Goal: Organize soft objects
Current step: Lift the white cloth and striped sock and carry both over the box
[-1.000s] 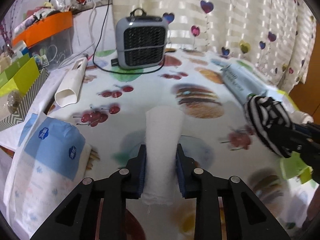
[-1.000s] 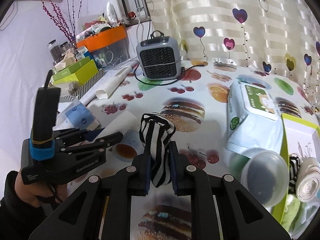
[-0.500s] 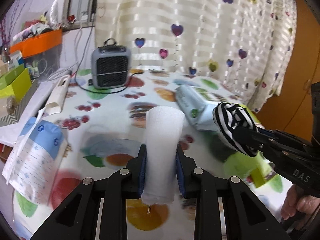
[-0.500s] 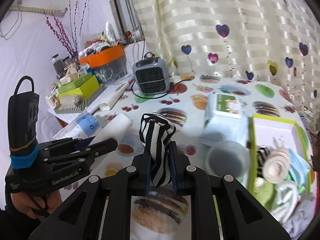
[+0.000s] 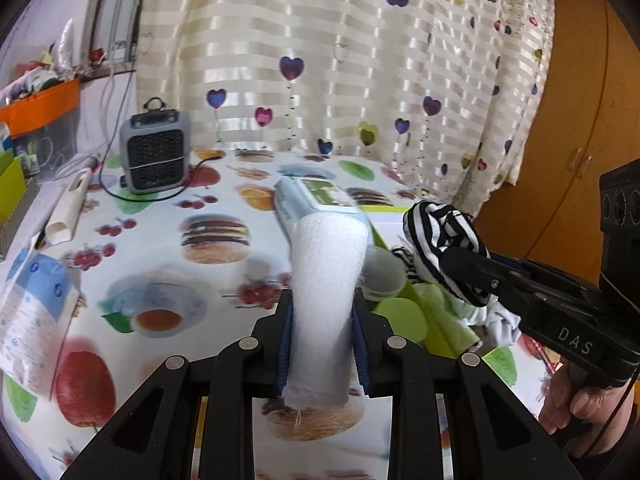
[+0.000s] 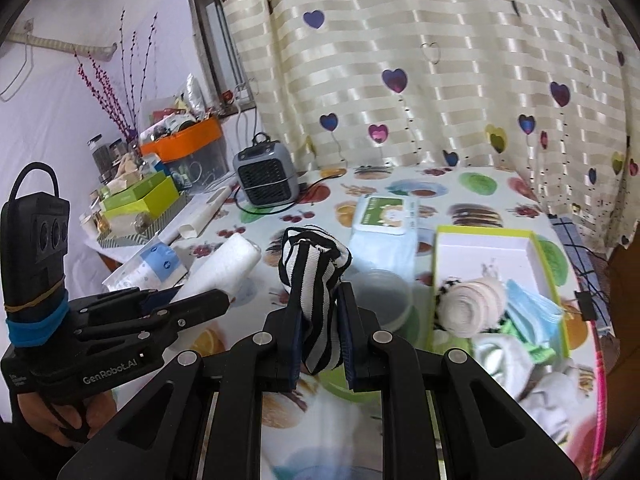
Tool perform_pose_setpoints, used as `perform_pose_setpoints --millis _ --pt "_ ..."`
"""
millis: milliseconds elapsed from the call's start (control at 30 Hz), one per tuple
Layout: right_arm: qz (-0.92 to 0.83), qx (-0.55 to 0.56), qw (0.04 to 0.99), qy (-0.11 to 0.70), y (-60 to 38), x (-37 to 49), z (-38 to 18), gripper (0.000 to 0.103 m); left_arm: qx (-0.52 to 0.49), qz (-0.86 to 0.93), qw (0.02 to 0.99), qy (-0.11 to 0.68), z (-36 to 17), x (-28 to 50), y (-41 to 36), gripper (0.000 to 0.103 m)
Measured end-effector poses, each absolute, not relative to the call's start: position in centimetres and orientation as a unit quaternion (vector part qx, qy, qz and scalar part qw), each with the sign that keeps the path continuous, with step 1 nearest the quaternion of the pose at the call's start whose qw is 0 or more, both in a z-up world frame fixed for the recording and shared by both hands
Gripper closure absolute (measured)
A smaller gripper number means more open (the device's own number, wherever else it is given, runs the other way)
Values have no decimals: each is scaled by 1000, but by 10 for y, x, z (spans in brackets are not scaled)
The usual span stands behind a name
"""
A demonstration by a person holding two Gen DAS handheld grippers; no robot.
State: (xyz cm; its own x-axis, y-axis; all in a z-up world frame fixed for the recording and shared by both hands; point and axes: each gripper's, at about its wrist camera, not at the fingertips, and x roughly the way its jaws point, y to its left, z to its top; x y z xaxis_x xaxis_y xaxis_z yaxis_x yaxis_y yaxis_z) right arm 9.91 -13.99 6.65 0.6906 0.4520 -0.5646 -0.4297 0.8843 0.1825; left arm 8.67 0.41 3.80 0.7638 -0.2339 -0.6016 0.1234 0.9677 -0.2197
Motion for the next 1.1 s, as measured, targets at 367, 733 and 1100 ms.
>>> perform_pose_setpoints --millis 367,733,1100 --pt "169 45 939 296 -208 100 79 86 -70 -131 935 323 50 96 -36 78" --pt "114 63 945 299 -254 110 78 86 -60 -162 932 319 57 112 -67 78" --pt "105 53 931 346 -265 136 44 86 -53 -181 921 340 45 135 -96 78"
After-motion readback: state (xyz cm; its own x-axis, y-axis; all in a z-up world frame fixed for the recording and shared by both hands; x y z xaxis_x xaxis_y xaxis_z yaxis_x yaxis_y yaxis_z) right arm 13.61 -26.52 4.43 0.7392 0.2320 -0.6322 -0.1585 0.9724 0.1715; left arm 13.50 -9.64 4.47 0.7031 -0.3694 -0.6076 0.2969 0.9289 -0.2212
